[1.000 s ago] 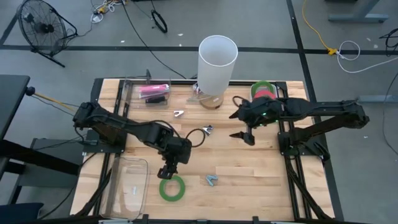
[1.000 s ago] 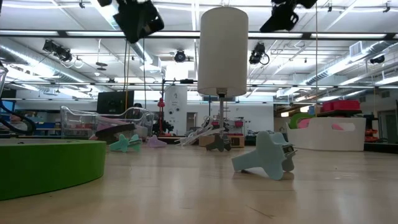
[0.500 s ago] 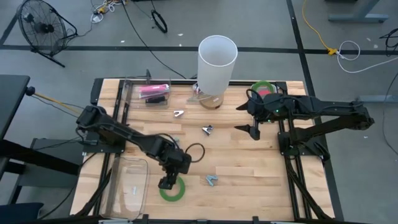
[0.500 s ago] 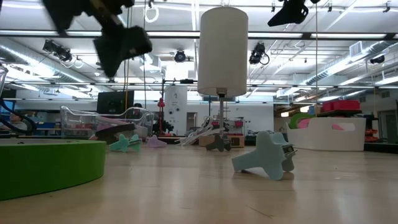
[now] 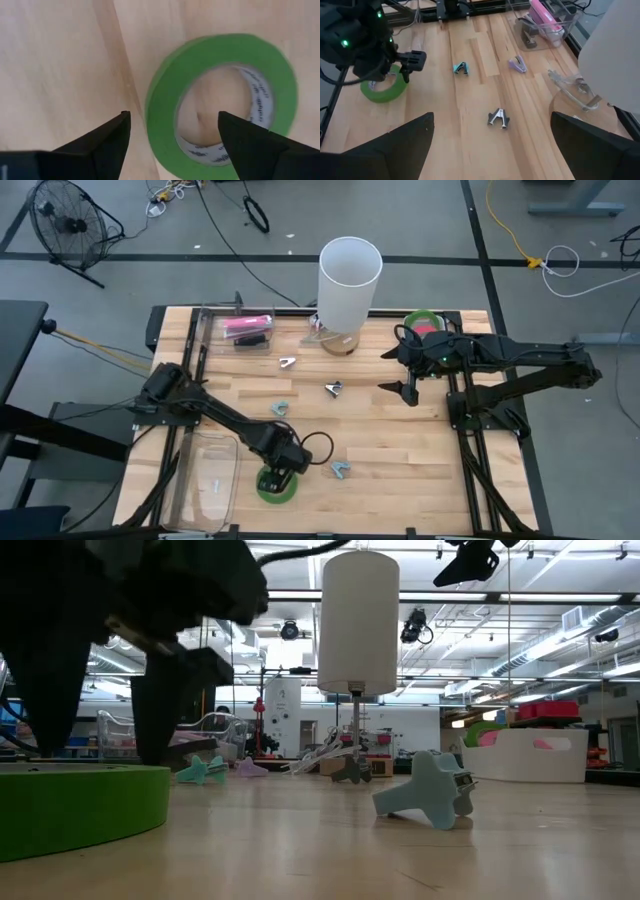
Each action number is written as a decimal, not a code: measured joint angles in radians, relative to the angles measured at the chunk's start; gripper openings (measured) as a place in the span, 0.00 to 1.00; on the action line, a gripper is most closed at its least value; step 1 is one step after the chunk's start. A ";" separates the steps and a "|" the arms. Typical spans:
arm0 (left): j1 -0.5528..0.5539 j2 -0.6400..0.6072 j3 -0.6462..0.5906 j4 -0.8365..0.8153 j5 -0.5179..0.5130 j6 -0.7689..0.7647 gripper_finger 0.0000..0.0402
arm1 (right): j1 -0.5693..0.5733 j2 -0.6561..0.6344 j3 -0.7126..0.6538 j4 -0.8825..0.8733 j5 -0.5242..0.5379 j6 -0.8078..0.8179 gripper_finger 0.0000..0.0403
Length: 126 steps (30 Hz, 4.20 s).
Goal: Pick and place Stapler, Stapler remover, tape
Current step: Put the green tape into the white bin
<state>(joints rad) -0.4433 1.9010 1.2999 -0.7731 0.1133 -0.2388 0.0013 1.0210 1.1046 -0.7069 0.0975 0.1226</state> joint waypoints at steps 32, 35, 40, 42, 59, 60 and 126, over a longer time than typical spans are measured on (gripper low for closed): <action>-0.010 0.084 0.078 -0.049 -0.004 0.010 0.22 | 0.000 0.000 0.000 -0.006 0.000 0.000 0.99; -0.006 0.084 0.127 -0.109 -0.009 0.081 0.22 | 0.000 0.000 0.000 -0.006 0.000 -0.001 0.99; 0.019 0.084 0.224 -0.263 -0.090 0.153 0.22 | 0.000 -0.001 0.000 -0.006 0.022 -0.002 0.99; 0.039 0.084 0.265 -0.321 -0.133 0.186 0.22 | 0.001 -0.003 0.000 -0.007 0.060 -0.003 0.99; 0.291 0.084 0.716 -0.578 -0.467 0.350 0.22 | 0.000 -0.149 0.000 -0.012 0.131 0.004 0.99; 0.307 0.084 0.748 -0.573 -0.469 0.360 0.22 | 0.000 -0.160 0.000 -0.012 0.123 0.007 0.99; 0.558 0.069 1.047 0.178 -0.203 0.425 0.23 | 0.000 -0.066 0.001 0.569 -0.282 0.065 0.43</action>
<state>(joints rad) 0.1148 1.9701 2.3470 -0.5953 -0.0898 0.1860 0.0013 0.9546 1.1053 -0.1382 -0.1844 0.1874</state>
